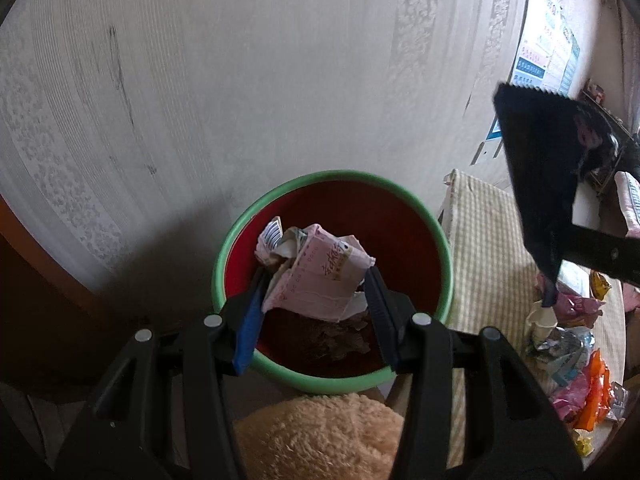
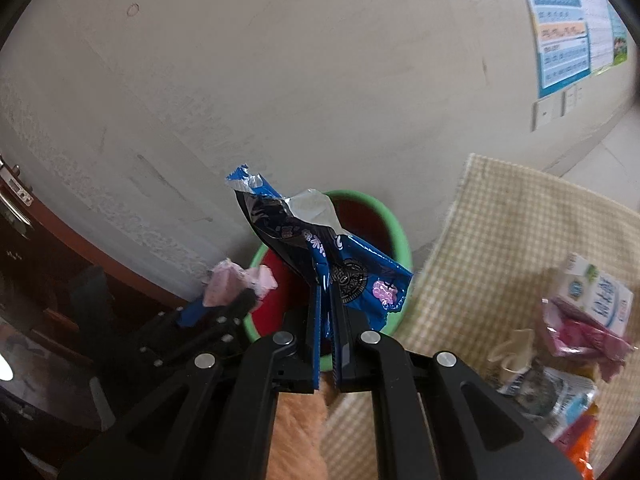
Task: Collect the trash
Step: 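Open both tools to drop the wrappers into the bin, then grasp the silver-blue wrapper with the left tool while the right tool reaches the orange bag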
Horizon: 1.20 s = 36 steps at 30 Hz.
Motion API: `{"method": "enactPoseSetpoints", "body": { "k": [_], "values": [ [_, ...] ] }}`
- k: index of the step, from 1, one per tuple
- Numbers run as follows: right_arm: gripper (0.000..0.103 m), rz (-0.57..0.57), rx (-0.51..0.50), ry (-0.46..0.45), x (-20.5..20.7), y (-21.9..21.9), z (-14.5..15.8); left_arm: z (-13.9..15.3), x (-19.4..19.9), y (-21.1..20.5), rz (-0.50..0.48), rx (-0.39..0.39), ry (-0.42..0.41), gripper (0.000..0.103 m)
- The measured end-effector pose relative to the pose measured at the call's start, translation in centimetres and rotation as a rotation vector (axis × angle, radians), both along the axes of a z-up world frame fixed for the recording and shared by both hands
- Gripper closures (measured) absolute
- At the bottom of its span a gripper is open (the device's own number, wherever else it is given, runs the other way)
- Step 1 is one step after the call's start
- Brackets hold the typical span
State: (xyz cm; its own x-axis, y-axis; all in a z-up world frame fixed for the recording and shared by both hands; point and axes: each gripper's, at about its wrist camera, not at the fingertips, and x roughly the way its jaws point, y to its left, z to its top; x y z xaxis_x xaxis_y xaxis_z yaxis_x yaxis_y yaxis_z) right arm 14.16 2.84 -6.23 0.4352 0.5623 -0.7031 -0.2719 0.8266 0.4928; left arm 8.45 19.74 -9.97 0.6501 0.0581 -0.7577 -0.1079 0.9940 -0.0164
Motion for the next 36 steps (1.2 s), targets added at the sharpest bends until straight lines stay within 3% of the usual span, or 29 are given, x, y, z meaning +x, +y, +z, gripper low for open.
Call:
{"method": "enactPoseSetpoints", "body": {
  "k": [13, 15, 16, 17, 20, 25, 30, 36],
  "values": [
    [0.097, 0.039, -0.005, 0.007, 3.0, 3.1, -0.9, -0.8, 1.8, 1.5, 0.029, -0.042, 0.014, 0.054],
    [0.085, 0.048, 0.001, 0.005, 3.3, 3.4, -1.0, -1.0, 1.9, 1.5, 0.031, -0.036, 0.02, 0.048],
    [0.068, 0.045, 0.006, 0.0, 3.4, 3.4, -1.0, -1.1, 2.0, 1.5, 0.031, -0.036, 0.023, 0.047],
    [0.06, 0.038, 0.01, -0.005, 3.4, 3.3, -1.0, -1.1, 2.1, 1.6, 0.032, -0.038, 0.024, 0.046],
    [0.06, 0.026, 0.019, -0.005, 3.5, 3.0, -1.2, -1.0, 1.9, 1.8, 0.045, -0.037, 0.018, 0.039],
    [0.06, 0.007, 0.024, -0.023, 2.8, 1.5, -0.8, -0.8, 1.6, 1.7, 0.044, -0.029, 0.01, 0.039],
    [0.06, 0.011, -0.097, -0.099, 0.5, -1.4, 0.4, 0.0, 0.8, 0.1, 0.005, -0.024, -0.003, 0.039],
    [0.06, -0.086, -0.224, -0.156, -5.8, -8.2, 0.4, 0.2, -0.7, -3.8, -0.089, -0.059, 0.0, 0.039]
  ]
}}
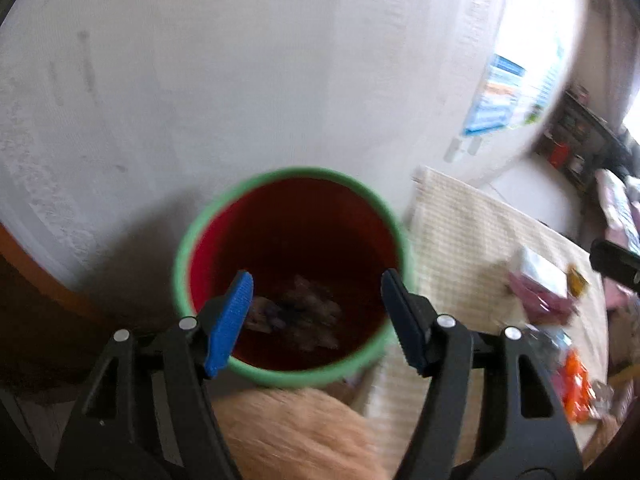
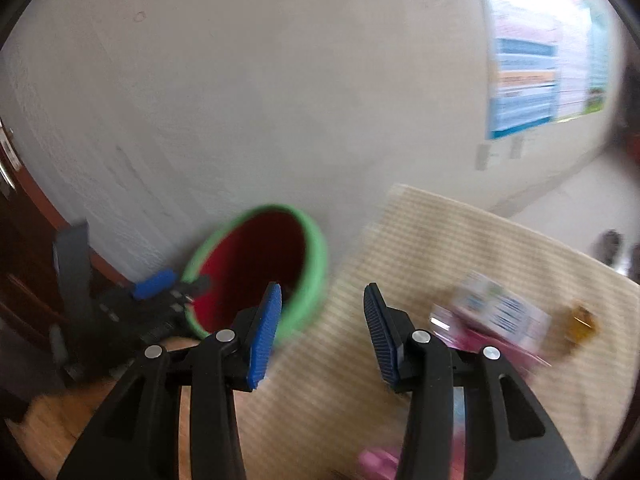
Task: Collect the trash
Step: 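Grasp the silver-blue wrapper with the left tool while the right tool reaches the orange bag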
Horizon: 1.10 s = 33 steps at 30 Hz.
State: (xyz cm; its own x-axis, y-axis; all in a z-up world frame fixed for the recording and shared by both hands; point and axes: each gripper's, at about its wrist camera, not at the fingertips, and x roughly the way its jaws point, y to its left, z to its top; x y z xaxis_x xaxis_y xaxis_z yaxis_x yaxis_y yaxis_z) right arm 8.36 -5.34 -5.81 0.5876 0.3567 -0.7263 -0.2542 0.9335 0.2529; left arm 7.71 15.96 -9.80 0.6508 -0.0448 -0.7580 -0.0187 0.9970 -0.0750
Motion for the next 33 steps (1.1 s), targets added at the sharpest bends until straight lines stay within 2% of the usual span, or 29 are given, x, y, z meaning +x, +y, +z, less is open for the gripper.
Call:
{"method": "enactPoseSetpoints", "body": {
  "k": [3, 8, 10, 13, 16, 19, 23, 28, 33],
  "values": [
    [0.06, -0.085, -0.023, 0.027, -3.4, -3.7, -1.3, -1.0, -1.1, -3.8, -0.103, 0.036, 0.025, 0.039],
    [0.06, -0.27, -0.014, 0.108, -8.8, -9.9, -4.7, -2.7, -2.5, -8.6, -0.222, -0.022, 0.11, 0.039],
    [0.06, -0.305, 0.03, 0.167, -9.8, -11.7, -6.2, -3.0, -3.2, -10.8, -0.282, -0.005, 0.121, 0.039],
    [0.059, -0.361, 0.119, 0.209, -10.6, -13.4, -7.5, -3.1, -4.0, -13.1, -0.328, 0.034, 0.115, 0.039],
    [0.05, -0.379, 0.205, 0.245, -9.7, -13.6, -8.5, -3.1, -4.4, -14.1, -0.34, 0.043, 0.12, 0.039],
    [0.045, -0.363, 0.234, 0.273, -9.0, -12.8, -9.7, -2.9, -4.8, -14.8, -0.348, 0.074, 0.117, 0.039],
    [0.044, -0.351, 0.172, 0.26, -8.7, -12.3, -10.3, -2.5, -4.8, -15.4, -0.355, 0.094, 0.117, 0.039],
    [0.036, -0.359, 0.199, 0.248, -9.4, -13.8, -10.2, -2.4, -4.5, -17.1, -0.393, 0.118, 0.109, 0.036],
    [0.036, -0.411, 0.243, 0.239, -10.2, -16.2, -9.8, -3.4, -3.8, -19.8, -0.485, 0.143, 0.129, 0.034]
  ]
}}
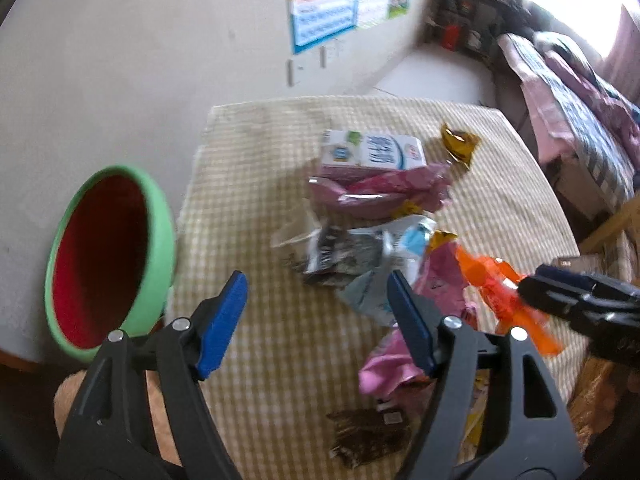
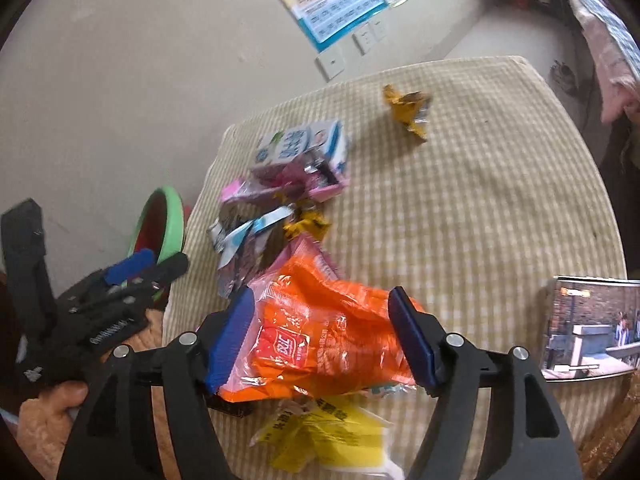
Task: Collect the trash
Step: 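Grasp the silver-blue wrapper with the left tool while the right tool reaches the orange bag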
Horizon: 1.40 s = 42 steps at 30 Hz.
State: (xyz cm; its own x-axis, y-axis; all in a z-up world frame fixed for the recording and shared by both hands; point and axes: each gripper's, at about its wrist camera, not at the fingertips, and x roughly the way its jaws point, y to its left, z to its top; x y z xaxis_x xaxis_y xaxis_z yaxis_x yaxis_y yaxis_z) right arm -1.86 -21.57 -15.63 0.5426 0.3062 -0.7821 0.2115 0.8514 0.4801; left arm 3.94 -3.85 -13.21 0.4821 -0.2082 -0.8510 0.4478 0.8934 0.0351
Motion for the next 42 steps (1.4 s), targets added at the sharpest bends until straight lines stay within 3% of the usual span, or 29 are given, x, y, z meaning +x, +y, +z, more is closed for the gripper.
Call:
{"method": "enactPoseSetpoints", "body": {
  "k": [10, 11, 12, 15, 29, 36, 42],
  "values": [
    [0.036, -0.062, 0.021, -0.002, -1.5, -2.4, 0.5, -4.0, 1.8, -3.6, -0.058, 0.008, 0.143, 0.035],
    [0.036, -0.065, 0.024, -0.002, -1.5, -2.5, 0.5, -4.3, 1.9, -3.7, -0.058, 0.013, 0.149, 0.043],
    [0.036, -0.066, 0.027, -0.002, -1.6, -2.5, 0.6, -4.5, 1.9, -3.8, -0.057, 0.015, 0.156, 0.06],
    [0.036, -0.064, 0.028, -0.002, -1.8, -2.6, 0.8, -4.7, 2.0, -3.3, -0.04, -0.002, 0.18, 0.072],
    [0.036, 0.015, 0.024, -0.077, -2.7, -1.7, 3.6, 1.7, 0.4, -0.1, 0.046, -0.071, 0.005, 0.074],
    [0.036, 0.128, -0.082, -0.05, -2.2, 1.7, 3.2, 3.5, 0.3, 1.2, 0.077, -0.093, -0.042, 0.074],
    [0.036, 0.024, -0.05, -0.023, -3.0, -0.5, 2.2, 3.7, 0.1, 1.7, 0.094, -0.106, -0.046, 0.074]
  ]
}}
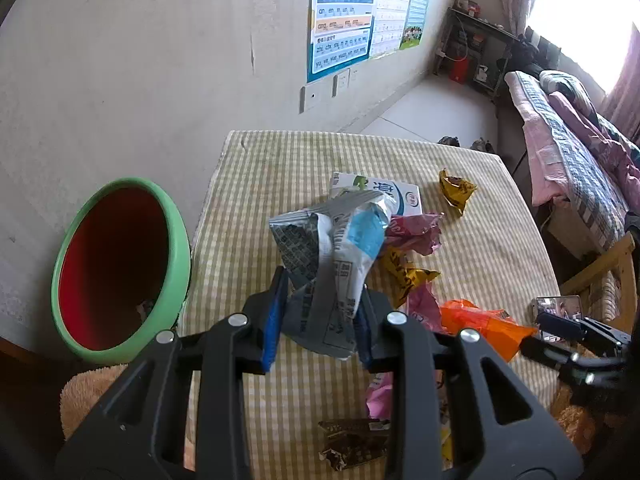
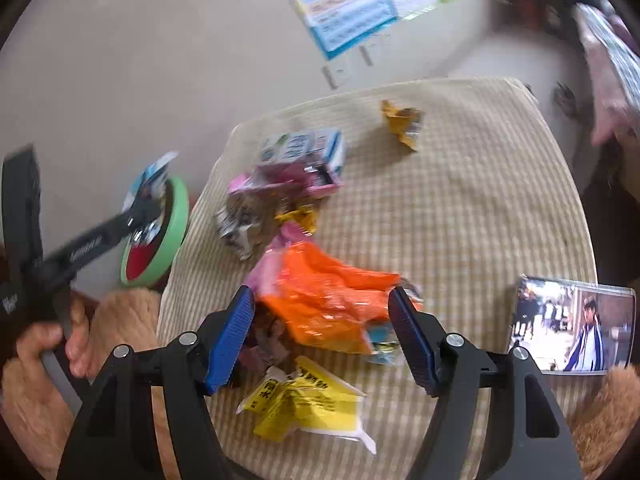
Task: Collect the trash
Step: 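Grasp the silver-blue wrapper with the left tool while the right tool reaches the orange bag, then close the right tool on the orange bag while the left tool holds the silver-blue wrapper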
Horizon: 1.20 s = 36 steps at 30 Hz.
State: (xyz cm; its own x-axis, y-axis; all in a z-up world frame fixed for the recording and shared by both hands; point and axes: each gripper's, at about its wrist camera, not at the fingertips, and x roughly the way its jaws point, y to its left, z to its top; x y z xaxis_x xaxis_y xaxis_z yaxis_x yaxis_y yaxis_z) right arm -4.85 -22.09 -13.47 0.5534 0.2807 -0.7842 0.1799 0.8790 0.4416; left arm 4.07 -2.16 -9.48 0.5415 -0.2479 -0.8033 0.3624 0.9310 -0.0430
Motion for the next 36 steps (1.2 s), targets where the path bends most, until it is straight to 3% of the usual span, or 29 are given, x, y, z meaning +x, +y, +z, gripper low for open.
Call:
{"method": "enactPoseSetpoints", "body": {
  "k": [6, 11, 15, 19, 23, 29, 33, 36],
  "values": [
    [0.03, -0.093, 0.131, 0.036, 0.1, -2.0, -1.5, -0.5, -0.3, 0.0, -0.011, 0.004, 0.01, 0.074],
    [0.029, -0.076, 0.121, -0.005, 0.1, -2.1, -0.2, -0.2, -0.2, 0.2, -0.001, 0.006, -0.001, 0.074],
    [0.029, -0.139, 0.156, -0.024, -0.5, -3.4, -0.2, 0.1, -0.4, 0.3, -0.001, 0.013, -0.016, 0.074],
    [0.029, -0.147, 0.14, -0.005, -0.4, -4.1, -0.3, 0.2, -0.2, 0.4, 0.006, 0.012, -0.02, 0.074],
    [0.029, -0.13, 0.19, -0.009, -0.2, -3.8, -0.6, 0.1, -0.3, 0.2, -0.002, 0.012, -0.018, 0.074],
    [0.029, -0.039, 0.117, -0.064, 0.3, -2.0, 1.3, 0.1, 0.0, 0.7, 0.01, 0.013, -0.019, 0.074],
    [0.029, -0.052, 0.014, -0.015, 0.5, -2.0, 1.0, 0.0, 0.1, 0.9, 0.013, 0.008, -0.019, 0.074],
    [0.029, -0.143, 0.144, -0.001, -0.2, -3.9, -0.5, -0.1, 0.1, 0.9, 0.013, 0.008, -0.021, 0.074]
  ]
}}
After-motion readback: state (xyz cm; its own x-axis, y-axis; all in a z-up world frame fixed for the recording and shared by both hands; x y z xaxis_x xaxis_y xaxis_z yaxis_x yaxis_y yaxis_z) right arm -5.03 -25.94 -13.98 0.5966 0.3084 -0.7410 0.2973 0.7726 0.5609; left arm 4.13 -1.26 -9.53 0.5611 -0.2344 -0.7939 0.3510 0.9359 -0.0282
